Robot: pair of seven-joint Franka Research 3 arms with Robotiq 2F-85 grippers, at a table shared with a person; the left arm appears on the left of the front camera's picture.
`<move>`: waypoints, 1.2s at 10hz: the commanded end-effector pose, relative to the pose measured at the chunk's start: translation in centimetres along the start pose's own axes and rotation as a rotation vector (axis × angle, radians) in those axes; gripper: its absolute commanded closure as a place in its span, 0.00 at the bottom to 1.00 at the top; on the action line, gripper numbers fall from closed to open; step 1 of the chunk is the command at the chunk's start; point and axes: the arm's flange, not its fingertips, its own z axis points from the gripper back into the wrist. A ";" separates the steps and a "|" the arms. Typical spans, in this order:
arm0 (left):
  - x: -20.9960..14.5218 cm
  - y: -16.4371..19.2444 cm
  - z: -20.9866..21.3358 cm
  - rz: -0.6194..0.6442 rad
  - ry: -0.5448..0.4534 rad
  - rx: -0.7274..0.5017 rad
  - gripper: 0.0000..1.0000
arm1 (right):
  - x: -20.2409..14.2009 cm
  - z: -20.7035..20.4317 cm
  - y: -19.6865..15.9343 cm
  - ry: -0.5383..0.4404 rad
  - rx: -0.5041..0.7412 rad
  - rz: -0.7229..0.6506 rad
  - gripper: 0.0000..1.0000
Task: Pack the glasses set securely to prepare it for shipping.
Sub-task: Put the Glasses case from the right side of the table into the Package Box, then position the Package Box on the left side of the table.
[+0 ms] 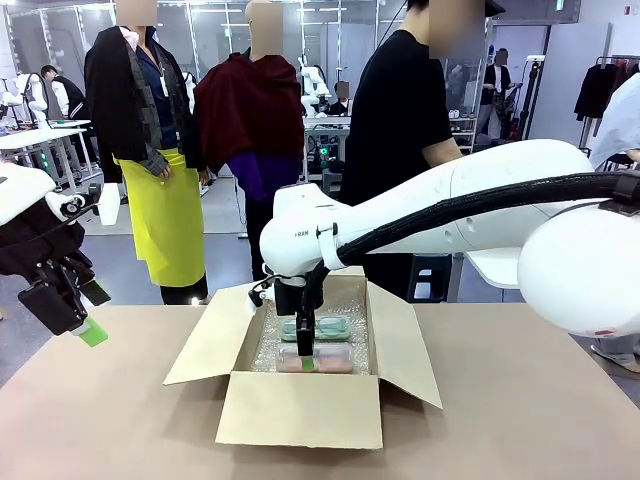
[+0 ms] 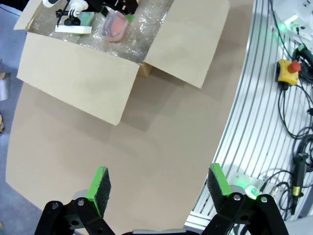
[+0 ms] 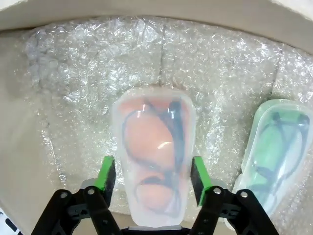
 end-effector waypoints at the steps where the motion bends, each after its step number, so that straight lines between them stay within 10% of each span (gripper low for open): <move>1: 0.0 0.0 0.0 -0.005 -0.020 0.004 0.00 | 0.5 0.8 0.3 0.007 0.000 -0.026 0.00; 12: 0.0 0.0 0.0 -0.005 -0.020 0.004 0.00 | -0.1 1.2 -0.1 -0.010 -0.012 -0.007 0.00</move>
